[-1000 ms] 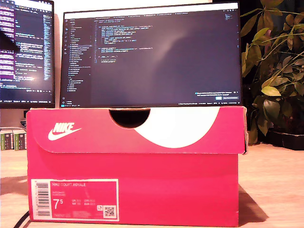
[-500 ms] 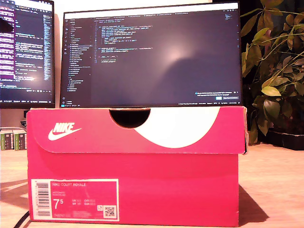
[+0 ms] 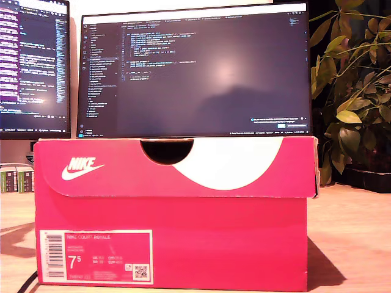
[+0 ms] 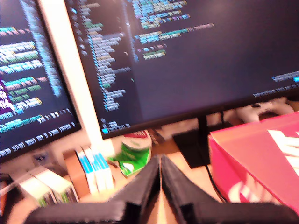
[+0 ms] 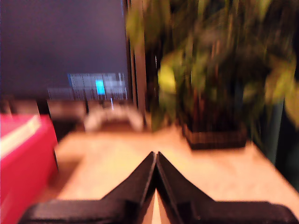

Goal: Close the red shoebox by pushing the lid with your left arm and holding the box in place with your right arm

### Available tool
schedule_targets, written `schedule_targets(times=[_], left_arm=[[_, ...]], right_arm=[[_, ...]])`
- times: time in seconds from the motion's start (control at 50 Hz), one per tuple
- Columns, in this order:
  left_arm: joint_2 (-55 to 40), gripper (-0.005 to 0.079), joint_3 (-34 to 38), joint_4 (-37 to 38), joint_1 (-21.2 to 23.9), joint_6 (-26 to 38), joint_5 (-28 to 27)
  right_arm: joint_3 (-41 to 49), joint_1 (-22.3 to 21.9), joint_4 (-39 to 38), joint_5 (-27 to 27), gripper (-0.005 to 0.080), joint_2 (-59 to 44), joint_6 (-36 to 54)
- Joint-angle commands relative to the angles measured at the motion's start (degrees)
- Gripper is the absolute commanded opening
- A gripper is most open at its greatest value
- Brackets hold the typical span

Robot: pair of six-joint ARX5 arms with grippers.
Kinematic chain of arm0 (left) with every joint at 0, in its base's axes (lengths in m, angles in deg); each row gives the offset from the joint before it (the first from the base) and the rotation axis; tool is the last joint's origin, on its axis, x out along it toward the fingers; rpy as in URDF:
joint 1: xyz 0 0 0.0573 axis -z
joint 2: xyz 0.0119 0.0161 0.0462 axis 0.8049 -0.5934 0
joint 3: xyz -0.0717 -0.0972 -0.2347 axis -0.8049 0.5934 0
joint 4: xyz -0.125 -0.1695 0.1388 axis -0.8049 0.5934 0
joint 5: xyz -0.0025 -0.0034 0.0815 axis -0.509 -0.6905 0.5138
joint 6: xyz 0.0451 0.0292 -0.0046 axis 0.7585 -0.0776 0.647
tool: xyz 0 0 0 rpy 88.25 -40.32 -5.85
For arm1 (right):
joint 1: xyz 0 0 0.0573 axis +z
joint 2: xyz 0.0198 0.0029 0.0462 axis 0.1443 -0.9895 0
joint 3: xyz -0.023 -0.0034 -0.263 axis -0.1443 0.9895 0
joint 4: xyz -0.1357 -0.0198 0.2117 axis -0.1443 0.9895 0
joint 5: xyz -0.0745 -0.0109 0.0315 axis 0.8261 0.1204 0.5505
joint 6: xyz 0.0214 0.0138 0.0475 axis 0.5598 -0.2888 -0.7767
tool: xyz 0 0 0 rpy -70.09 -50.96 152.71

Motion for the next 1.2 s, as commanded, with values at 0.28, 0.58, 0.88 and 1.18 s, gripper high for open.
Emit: schedule_targets(times=[0.28,0.58,0.88,1.18], left_arm=[[-0.15,-0.0019,12.22,-7.61,-1.46,-1.68,-0.76],[-0.15,-0.0019,15.89,-6.93,-1.44,-4.55,-1.38],[-0.17,-0.0019,15.89,-2.54,-1.44,-5.64,-1.90],[-0.17,-0.0019,15.89,-0.83,-1.44,-5.62,-1.90]], right_arm=[[0.22,-0.04,1.25,-0.04,-0.0013,-0.09,3.41],[2.56,-0.04,3.26,-0.07,-0.0012,-0.07,3.39],[2.54,-0.04,8.31,0.52,-0.0012,-0.09,3.37],[2.54,-0.04,14.47,0.52,-0.0012,-0.09,3.37]])
